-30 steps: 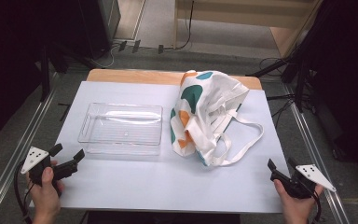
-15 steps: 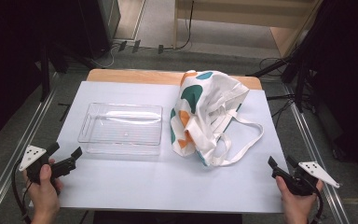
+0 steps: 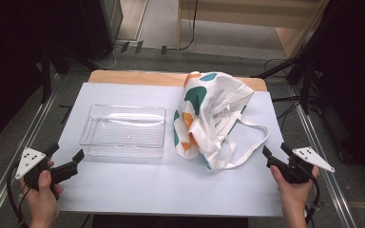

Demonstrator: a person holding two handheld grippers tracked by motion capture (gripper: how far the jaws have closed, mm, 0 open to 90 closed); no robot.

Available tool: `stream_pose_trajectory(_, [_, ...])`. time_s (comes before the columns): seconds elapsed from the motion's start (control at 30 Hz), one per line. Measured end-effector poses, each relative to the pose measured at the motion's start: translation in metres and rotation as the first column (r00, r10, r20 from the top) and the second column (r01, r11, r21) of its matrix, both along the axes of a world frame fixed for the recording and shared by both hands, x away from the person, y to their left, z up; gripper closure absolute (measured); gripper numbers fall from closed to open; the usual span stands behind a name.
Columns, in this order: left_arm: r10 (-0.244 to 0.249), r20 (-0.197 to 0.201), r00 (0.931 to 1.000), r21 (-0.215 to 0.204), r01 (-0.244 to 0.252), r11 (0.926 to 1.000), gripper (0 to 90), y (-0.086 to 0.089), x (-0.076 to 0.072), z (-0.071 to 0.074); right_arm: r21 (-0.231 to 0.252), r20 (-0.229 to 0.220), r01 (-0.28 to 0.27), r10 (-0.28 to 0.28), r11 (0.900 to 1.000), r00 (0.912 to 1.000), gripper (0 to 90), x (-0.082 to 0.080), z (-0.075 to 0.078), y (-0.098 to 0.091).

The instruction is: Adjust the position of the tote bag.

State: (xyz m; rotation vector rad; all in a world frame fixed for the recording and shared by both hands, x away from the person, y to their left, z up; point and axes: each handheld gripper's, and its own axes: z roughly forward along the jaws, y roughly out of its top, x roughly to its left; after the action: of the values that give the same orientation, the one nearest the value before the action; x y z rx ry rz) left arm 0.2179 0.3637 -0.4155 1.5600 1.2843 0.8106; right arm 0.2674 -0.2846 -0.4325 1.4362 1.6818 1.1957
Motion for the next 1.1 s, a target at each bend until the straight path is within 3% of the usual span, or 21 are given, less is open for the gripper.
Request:
stream_pose_trajectory(0.13, [-0.041,-0.013,0.9991,-0.009,0.041,0.9991,9.7,-0.011,0.003,0.003,-0.001,-0.003,-0.037,0.037,0.9993,0.9993,29.4,0.016,0.013,0.012])
stream_pose_trajectory(0.3, [-0.068,-0.017,0.9975,-0.013,0.068,0.9976,9.7,-0.024,0.006,0.007,-0.019,-0.015,-0.054,0.053,0.9984,0.9985,29.6,0.031,0.017,0.019])
stream_pose_trajectory(0.43, [-0.14,-0.023,0.9898,0.012,0.141,0.99,9.7,-0.054,0.011,0.014,-0.013,-0.031,-0.078,0.077,0.9969,0.9965,31.4,0.051,0.02,0.027])
stream_pose_trajectory(0.6, [-0.187,-0.019,0.9822,0.0,0.187,0.9823,9.8,-0.077,0.013,0.017,-0.016,-0.051,-0.101,0.1,0.9948,0.9937,32.9,0.068,0.017,0.036])
stream_pose_trajectory(0.77, [-0.242,-0.021,0.9701,0.004,0.242,0.9703,10.0,-0.108,0.018,0.017,-0.011,-0.094,-0.099,0.097,0.9951,0.9909,31.8,0.087,0.005,0.044])
stream_pose_trajectory(0.87, [-0.284,-0.031,0.9583,0.009,0.284,0.9586,10.1,-0.132,0.02,0.013,0.004,-0.128,-0.079,0.079,0.9969,0.9886,32.7,0.104,-0.006,0.046])
stream_pose_trajectory(0.9, [-0.284,-0.031,0.9583,0.009,0.284,0.9586,10.1,-0.132,0.02,0.013,0.004,-0.128,-0.079,0.079,0.9969,0.9886,32.7,0.104,-0.006,0.046])
stream_pose_trajectory(0.97, [-0.321,-0.032,0.9465,0.012,0.322,0.9468,10.1,-0.154,0.022,0.011,-0.001,-0.14,-0.058,0.057,0.9983,0.9885,39.9,0.116,-0.011,0.044])
stream_pose_trajectory(1.0, [-0.321,-0.032,0.9465,0.012,0.322,0.9468,10.1,-0.154,0.022,0.011,-0.001,-0.14,-0.058,0.057,0.9983,0.9885,39.9,0.116,-0.011,0.044])
stream_pose_trajectory(1.03, [-0.338,-0.037,0.9403,0.02,0.339,0.9405,10.1,-0.163,0.022,0.01,0.001,-0.139,-0.05,0.05,0.9987,0.989,41.7,0.119,-0.012,0.044])
stream_pose_trajectory(1.1, [-0.36,-0.048,0.9319,0.026,0.361,0.9322,10.1,-0.185,0.023,0.005,0.039,-0.153,-0.036,0.042,0.9986,0.9873,44.1,0.134,-0.016,0.04])
